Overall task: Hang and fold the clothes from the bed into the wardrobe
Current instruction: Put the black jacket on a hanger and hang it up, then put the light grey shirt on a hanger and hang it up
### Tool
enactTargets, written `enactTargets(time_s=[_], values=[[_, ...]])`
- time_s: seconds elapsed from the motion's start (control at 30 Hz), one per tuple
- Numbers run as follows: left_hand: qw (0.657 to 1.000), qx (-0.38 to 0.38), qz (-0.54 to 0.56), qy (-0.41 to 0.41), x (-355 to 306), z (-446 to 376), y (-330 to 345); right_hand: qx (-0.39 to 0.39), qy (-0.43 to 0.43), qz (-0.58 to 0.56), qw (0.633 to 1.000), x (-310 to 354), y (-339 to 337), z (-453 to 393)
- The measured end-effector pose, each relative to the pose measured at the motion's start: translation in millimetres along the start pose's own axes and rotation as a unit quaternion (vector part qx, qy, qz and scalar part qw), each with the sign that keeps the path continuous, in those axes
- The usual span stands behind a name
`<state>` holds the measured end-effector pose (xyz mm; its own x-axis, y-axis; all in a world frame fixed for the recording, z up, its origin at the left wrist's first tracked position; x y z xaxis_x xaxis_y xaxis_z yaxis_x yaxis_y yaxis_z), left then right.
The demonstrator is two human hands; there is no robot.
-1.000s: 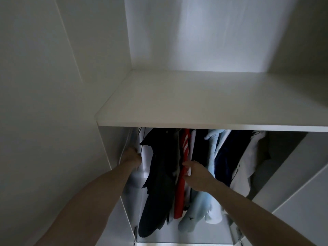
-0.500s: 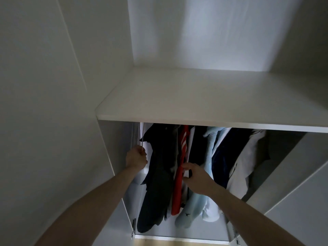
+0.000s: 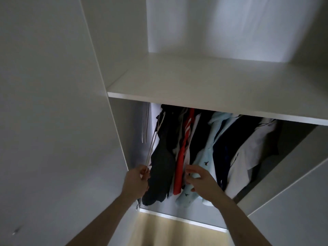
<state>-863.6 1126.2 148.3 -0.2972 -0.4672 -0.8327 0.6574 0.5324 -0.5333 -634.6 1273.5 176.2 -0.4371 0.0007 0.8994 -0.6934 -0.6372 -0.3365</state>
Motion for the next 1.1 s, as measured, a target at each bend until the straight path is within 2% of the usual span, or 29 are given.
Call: enactTargets(time_s=[0.1, 0.27, 0.4, 0.5, 0.57, 0.73, 0.9, 1.1], values=[[1.0, 0.0, -0.018, 0.01, 6, 48, 1, 0.011, 0.024, -0.041, 0.999, -17, 8, 22], [0.994, 0.091, -0.031, 0.045, 7, 112, 35, 0.009, 0.055, -0.062, 0.997, -49, 8, 80], [0.987, 0.152, -0.031, 0.037, 11, 133, 69, -0.066, 0.1, -0.095, 0.988, -85, -5, 134], [0.973, 0.225, -0.023, 0.045, 9, 150, 94, -0.127, 0.143, -0.111, 0.975, -111, -5, 184], [0.954, 0.288, -0.037, 0.074, 6, 164, 109, -0.183, 0.162, -0.117, 0.963, -125, 1, 220], [0.916, 0.373, -0.051, 0.138, 19, 206, 121, -0.28, 0.209, -0.16, 0.923, -153, 42, 295], [0.856, 0.484, -0.073, 0.164, 62, 269, 114, -0.371, 0.262, -0.207, 0.866, -176, 113, 390], [0.778, 0.57, -0.146, 0.222, 78, 344, 106, -0.466, 0.3, -0.242, 0.797, -189, 159, 505]])
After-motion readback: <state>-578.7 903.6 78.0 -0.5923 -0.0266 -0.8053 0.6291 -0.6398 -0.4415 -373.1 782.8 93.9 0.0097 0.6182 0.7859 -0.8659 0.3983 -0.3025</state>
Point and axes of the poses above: each hand's wrist, its own z-axis away from the middle knuckle, its own y-axis out of the palm, x = y × z, the point moved 6 cm from there along -z, towards the middle knuckle, and after that the axes turned 1 degree about -x, right-handed, at the moved point
